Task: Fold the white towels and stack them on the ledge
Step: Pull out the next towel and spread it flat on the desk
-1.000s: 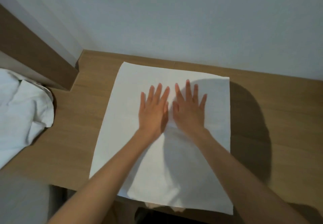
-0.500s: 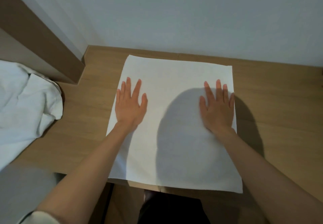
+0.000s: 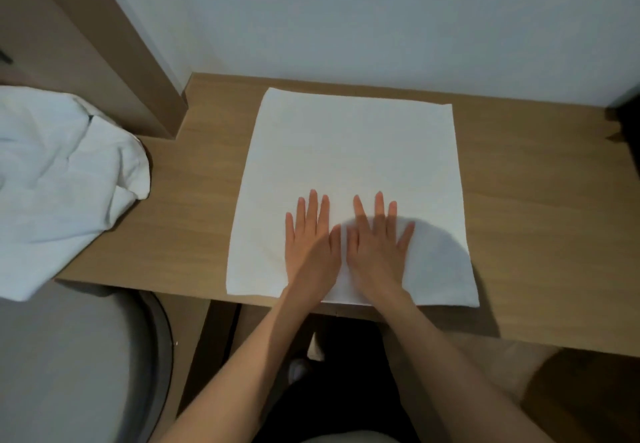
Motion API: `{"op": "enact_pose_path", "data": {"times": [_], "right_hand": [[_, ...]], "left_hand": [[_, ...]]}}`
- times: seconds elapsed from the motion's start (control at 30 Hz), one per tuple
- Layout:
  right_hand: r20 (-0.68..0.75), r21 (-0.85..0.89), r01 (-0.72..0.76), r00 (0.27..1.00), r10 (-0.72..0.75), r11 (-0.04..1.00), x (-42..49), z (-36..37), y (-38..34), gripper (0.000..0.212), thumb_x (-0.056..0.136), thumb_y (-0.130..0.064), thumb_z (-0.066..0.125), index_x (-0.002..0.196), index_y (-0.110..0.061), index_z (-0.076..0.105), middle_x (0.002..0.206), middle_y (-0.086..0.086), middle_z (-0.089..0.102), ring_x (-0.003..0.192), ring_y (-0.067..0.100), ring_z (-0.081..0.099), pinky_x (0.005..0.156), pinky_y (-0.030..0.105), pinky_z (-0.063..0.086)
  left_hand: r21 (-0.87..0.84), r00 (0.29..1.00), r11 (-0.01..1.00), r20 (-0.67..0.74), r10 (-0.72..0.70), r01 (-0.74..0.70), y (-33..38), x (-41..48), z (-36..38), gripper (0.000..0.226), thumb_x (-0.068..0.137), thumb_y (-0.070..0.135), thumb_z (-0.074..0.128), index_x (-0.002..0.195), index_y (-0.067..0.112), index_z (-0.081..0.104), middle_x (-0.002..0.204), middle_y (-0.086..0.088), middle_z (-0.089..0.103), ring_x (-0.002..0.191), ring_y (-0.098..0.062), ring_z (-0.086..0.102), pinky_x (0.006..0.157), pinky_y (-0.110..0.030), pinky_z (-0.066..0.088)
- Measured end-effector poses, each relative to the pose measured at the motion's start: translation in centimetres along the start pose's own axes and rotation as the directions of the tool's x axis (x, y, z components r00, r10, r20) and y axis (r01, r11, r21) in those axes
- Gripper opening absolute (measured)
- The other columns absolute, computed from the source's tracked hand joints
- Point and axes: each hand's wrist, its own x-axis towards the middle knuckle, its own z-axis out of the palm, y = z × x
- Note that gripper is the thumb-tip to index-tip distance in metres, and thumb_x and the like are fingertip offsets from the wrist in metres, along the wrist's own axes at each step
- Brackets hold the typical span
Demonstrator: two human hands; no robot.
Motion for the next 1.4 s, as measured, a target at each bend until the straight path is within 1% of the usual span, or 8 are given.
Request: {"op": "enact_pose_path", "data": {"times": [0.2, 0.43, 0.63, 0.83, 1.1, 1.2, 1.27, 1.4], "right_hand": [[-0.115, -0.019, 0.051, 0.992, -0.053, 0.999, -1.5, 0.8, 3.9, 0.055, 0.097, -0.055, 0.017, 0.150, -0.043, 0.006, 0.161, -0.004, 0.002, 0.148, 0.023, 0.000, 0.116, 0.048, -0.010], [-0.109, -0.001, -0.076, 0.991, 0.076, 0.997, -3.1, 0.3, 8.7, 0.055, 0.098, -0.052, 0.014, 0.151, -0.041, 0.002, 0.161, -0.003, -0.007, 0.147, 0.018, -0.011, 0.119, 0.037, -0.009], [-0.075, -0.055, -0.020, 0.997, 0.016, 0.998, -4.5, -0.5, 8.6, 0.055, 0.097, -0.051, 0.003, 0.151, -0.040, -0.003, 0.161, 0.002, -0.011, 0.146, 0.025, -0.017, 0.115, 0.051, -0.014], [0.041, -0.119, 0.194, 0.981, -0.191, 0.974, -7.0, 0.6, 7.9, 0.063, 0.089, -0.072, 0.007, 0.143, -0.051, -0.017, 0.153, -0.013, -0.031, 0.142, 0.023, -0.030, 0.108, 0.060, -0.022], [0.129, -0.132, 0.268, 0.959, -0.252, 0.954, -9.2, 0.0, 8.7, 0.096, 0.070, -0.088, 0.026, 0.143, -0.048, -0.021, 0.154, -0.008, -0.031, 0.141, 0.031, -0.029, 0.110, 0.063, -0.015], [0.117, -0.165, 0.280, 0.958, -0.263, 0.946, -11.1, 0.2, 8.7, 0.096, 0.081, -0.071, 0.048, 0.143, -0.046, -0.022, 0.156, -0.006, -0.026, 0.144, 0.033, -0.021, 0.113, 0.063, -0.007], [0.091, -0.189, 0.292, 0.956, -0.279, 0.938, -12.1, 0.2, 9.3, 0.097, 0.091, -0.037, 0.060, 0.142, -0.046, -0.022, 0.159, -0.003, -0.019, 0.146, 0.033, -0.015, 0.115, 0.059, -0.003], [0.023, -0.198, 0.303, 0.952, -0.304, 0.932, -13.6, -0.6, 10.6, 0.112, 0.080, 0.021, 0.048, 0.143, -0.049, -0.014, 0.161, -0.002, -0.004, 0.148, 0.028, -0.003, 0.118, 0.041, 0.003]], "left_hand": [[0.051, 0.995, 0.993, 0.003, 0.103, -0.103, -4.3, -0.5, -0.3, 0.054, 0.099, 0.050, 0.014, 0.151, 0.040, 0.000, 0.160, 0.006, -0.008, 0.146, -0.013, -0.013, 0.118, -0.033, -0.012], [0.038, 0.996, 0.995, 0.000, 0.094, -0.094, -9.1, -2.2, -1.8, 0.054, 0.101, 0.046, 0.011, 0.152, 0.033, 0.000, 0.160, 0.001, -0.010, 0.146, -0.013, -0.014, 0.118, -0.030, -0.010], [-0.053, 0.983, 0.982, 0.007, 0.184, -0.184, -8.7, -3.1, -3.3, 0.055, 0.102, 0.043, 0.014, 0.153, 0.025, 0.003, 0.159, -0.003, -0.014, 0.144, -0.014, -0.020, 0.115, -0.029, -0.015], [0.156, 0.949, 0.941, 0.154, 0.276, -0.299, -10.3, -5.9, -3.1, 0.065, 0.089, 0.072, 0.004, 0.146, 0.046, -0.009, 0.157, -0.001, -0.024, 0.142, -0.019, -0.027, 0.117, -0.043, -0.015], [0.155, 0.912, 0.904, 0.175, 0.372, -0.399, -13.1, -8.3, -3.7, 0.099, 0.073, 0.083, 0.042, 0.149, 0.042, -0.008, 0.157, -0.006, -0.020, 0.145, -0.020, -0.021, 0.118, -0.039, -0.010], [0.201, 0.897, 0.875, 0.139, 0.419, -0.440, -13.5, -9.5, -3.7, 0.092, 0.084, 0.053, 0.061, 0.150, 0.038, -0.002, 0.160, -0.011, -0.006, 0.147, -0.026, -0.006, 0.119, -0.039, -0.001], [0.184, 0.894, 0.875, 0.095, 0.438, -0.448, -13.9, -10.2, -3.8, 0.086, 0.090, 0.019, 0.063, 0.150, 0.037, 0.005, 0.160, -0.011, 0.003, 0.148, -0.024, 0.001, 0.119, -0.037, 0.002], [0.183, 0.909, 0.892, 0.023, 0.417, -0.413, -14.3, -11.5, -4.8, 0.104, 0.078, -0.024, 0.051, 0.149, 0.039, 0.009, 0.160, -0.004, 0.009, 0.147, -0.019, 0.006, 0.118, -0.032, 0.005]]}}
